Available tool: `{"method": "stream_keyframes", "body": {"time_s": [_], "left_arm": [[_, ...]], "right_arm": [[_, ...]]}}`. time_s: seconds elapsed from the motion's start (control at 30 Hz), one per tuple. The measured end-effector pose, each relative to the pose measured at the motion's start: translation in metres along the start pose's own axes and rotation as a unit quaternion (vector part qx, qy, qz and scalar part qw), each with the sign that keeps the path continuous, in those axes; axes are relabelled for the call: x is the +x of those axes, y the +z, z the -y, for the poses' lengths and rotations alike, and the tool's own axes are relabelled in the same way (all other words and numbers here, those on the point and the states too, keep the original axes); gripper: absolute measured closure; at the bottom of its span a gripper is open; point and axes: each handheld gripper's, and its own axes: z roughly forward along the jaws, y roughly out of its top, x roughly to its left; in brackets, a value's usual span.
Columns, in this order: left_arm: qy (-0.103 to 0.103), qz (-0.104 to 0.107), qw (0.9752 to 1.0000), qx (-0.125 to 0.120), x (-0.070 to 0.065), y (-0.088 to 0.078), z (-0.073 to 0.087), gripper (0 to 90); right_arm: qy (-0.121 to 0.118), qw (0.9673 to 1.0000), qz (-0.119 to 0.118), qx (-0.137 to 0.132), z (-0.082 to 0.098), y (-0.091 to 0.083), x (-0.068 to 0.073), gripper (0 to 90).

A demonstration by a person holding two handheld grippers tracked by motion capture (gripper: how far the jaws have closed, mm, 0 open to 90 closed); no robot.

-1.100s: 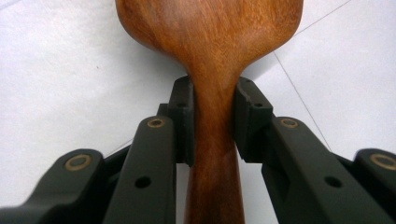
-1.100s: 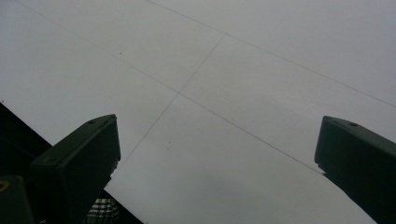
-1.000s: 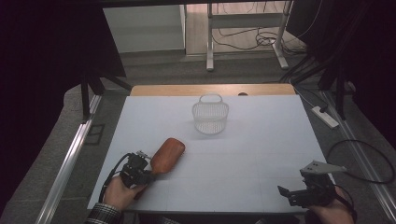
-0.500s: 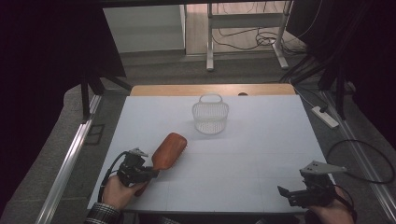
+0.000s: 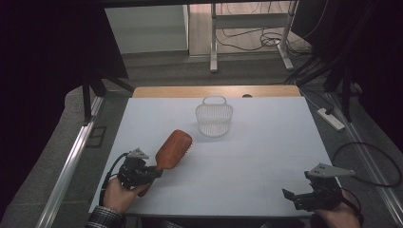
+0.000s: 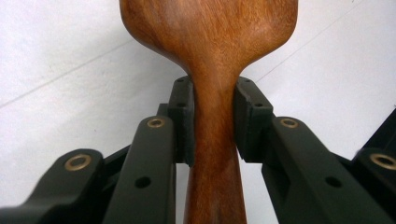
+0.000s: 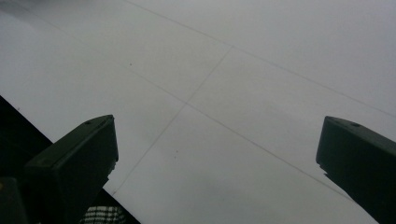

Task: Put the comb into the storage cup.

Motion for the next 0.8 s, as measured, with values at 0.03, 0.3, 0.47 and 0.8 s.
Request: {"method": "stream_keyframes", "body": {"time_s": [0.03, 0.3, 0.47, 0.8], "left_arm": [[0.001, 0.001, 1.0, -0.002, 0.0, -0.001, 0.0, 71.8], [0.013, 0.002, 0.9995, -0.03, -0.005, -0.004, -0.004, 71.8], [0.024, 0.001, 0.9991, -0.034, -0.011, -0.003, -0.007, 71.8], [0.036, 0.007, 0.998, -0.051, -0.016, -0.002, -0.015, 71.7]], "right_arm": [[-0.002, 1.0, 0.0, -0.004, 0.0, 0.0, 0.0, 0.0], [-0.018, 0.9994, -0.003, -0.028, -0.004, 0.002, 0.002, 0.0], [-0.025, 0.9988, -0.001, -0.042, -0.008, 0.002, 0.001, 0.0], [-0.015, 0.9963, -0.033, -0.078, -0.021, 0.004, -0.001, 0.0]]}}
